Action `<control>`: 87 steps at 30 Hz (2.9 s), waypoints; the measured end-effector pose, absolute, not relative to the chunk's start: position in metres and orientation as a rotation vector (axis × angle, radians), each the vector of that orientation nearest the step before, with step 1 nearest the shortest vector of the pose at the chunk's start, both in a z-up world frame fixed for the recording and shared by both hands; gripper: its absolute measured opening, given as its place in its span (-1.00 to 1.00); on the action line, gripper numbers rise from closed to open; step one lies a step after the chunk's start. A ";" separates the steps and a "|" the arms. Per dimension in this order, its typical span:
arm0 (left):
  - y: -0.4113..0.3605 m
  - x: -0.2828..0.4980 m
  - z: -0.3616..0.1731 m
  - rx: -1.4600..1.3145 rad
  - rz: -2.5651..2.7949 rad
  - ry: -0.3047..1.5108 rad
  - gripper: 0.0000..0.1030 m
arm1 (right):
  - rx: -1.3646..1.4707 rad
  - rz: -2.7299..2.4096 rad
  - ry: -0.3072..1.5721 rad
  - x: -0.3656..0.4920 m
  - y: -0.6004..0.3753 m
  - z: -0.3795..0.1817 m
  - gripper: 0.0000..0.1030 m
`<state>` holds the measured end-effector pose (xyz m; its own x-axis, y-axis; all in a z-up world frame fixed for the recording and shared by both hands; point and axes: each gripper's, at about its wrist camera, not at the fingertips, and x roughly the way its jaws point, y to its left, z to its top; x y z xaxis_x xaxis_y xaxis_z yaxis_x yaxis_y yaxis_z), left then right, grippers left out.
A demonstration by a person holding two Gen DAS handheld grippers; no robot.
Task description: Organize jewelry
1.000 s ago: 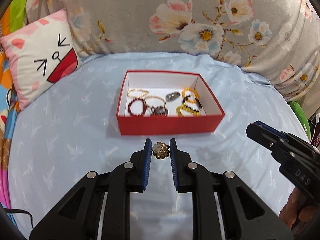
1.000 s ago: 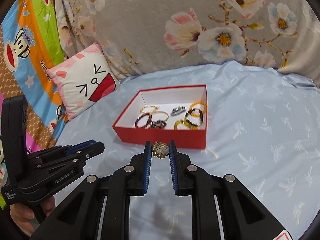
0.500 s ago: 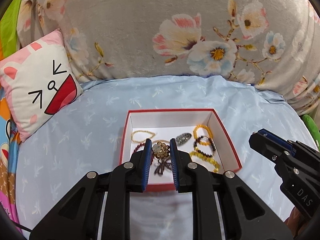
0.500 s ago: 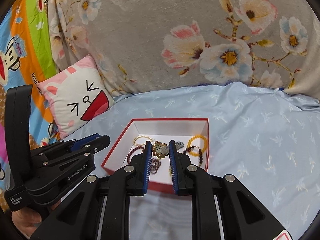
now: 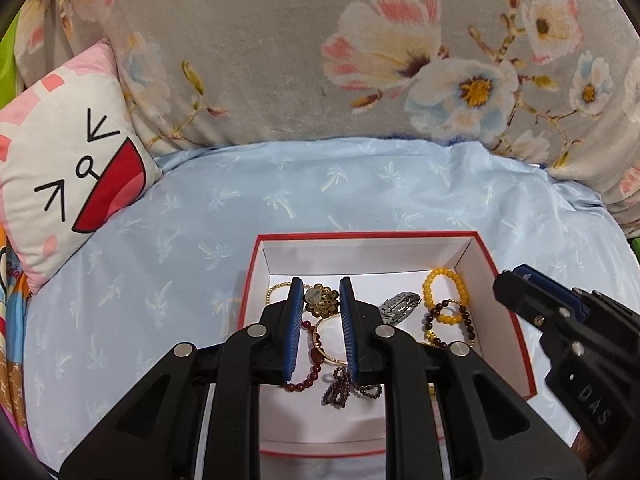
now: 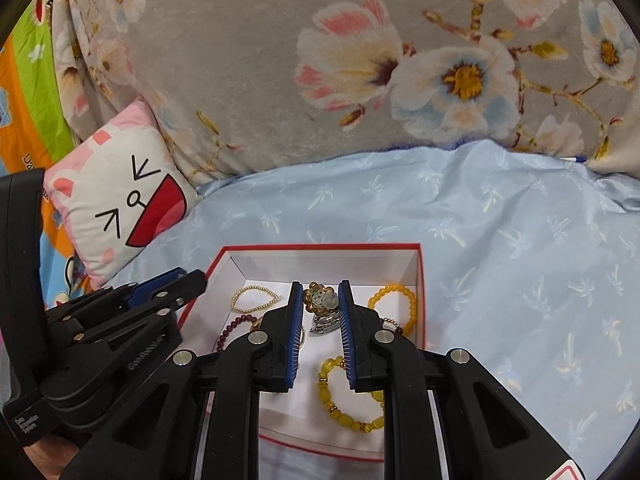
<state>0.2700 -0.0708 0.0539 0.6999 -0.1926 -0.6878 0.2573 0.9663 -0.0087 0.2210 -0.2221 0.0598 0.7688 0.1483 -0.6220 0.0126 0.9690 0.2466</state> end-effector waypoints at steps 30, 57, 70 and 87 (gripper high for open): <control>-0.081 0.311 0.007 0.095 -0.228 0.852 -0.65 | 0.209 0.042 0.789 0.263 -0.213 0.010 -0.68; -0.084 0.281 0.017 0.121 -0.189 0.823 -0.34 | 0.196 -0.040 0.772 0.228 -0.209 0.024 -0.28; -0.078 0.227 0.023 0.134 -0.127 0.810 0.13 | 0.171 -0.133 0.771 0.171 -0.207 0.030 -0.07; -0.057 0.182 0.025 0.120 -0.042 0.808 0.66 | 0.196 -0.213 0.786 0.126 -0.209 0.030 0.40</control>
